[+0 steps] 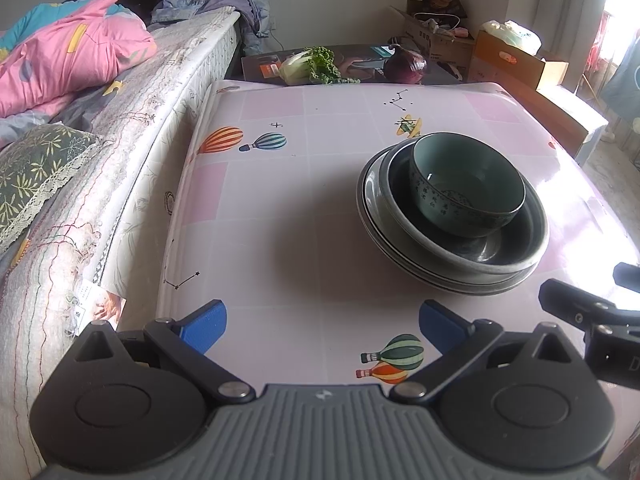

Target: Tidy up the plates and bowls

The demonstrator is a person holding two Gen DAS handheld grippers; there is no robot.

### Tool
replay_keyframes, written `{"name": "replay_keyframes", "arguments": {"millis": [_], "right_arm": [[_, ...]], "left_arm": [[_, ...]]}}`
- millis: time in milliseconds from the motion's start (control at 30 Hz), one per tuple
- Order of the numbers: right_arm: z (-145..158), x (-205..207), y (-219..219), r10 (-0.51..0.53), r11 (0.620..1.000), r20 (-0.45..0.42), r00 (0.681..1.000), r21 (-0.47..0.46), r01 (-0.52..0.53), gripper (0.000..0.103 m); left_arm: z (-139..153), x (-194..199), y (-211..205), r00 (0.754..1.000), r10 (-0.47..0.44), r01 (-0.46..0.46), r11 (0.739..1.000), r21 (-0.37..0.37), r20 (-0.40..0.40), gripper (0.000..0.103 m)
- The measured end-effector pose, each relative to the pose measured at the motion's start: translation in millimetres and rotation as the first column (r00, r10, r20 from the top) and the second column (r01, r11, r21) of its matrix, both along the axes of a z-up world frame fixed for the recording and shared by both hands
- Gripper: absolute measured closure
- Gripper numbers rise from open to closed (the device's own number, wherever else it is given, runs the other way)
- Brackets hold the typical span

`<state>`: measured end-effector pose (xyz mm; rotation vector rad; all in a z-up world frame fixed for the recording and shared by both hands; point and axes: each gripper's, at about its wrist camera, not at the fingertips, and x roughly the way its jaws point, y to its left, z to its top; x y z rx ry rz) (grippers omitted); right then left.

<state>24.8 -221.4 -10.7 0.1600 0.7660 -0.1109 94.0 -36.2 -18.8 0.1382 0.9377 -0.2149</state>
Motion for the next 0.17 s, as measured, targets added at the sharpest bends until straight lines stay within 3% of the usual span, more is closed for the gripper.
{"name": "replay_keyframes", "arguments": {"millis": [167], "right_arm": [[-0.6,0.3,-0.8,0.000,1.000,0.000,1.000,-0.001,0.000,0.001]], "left_arm": [[-0.2,0.8,1.4,1.000,0.002,-0.002,1.000,0.000,0.000,0.000]]}}
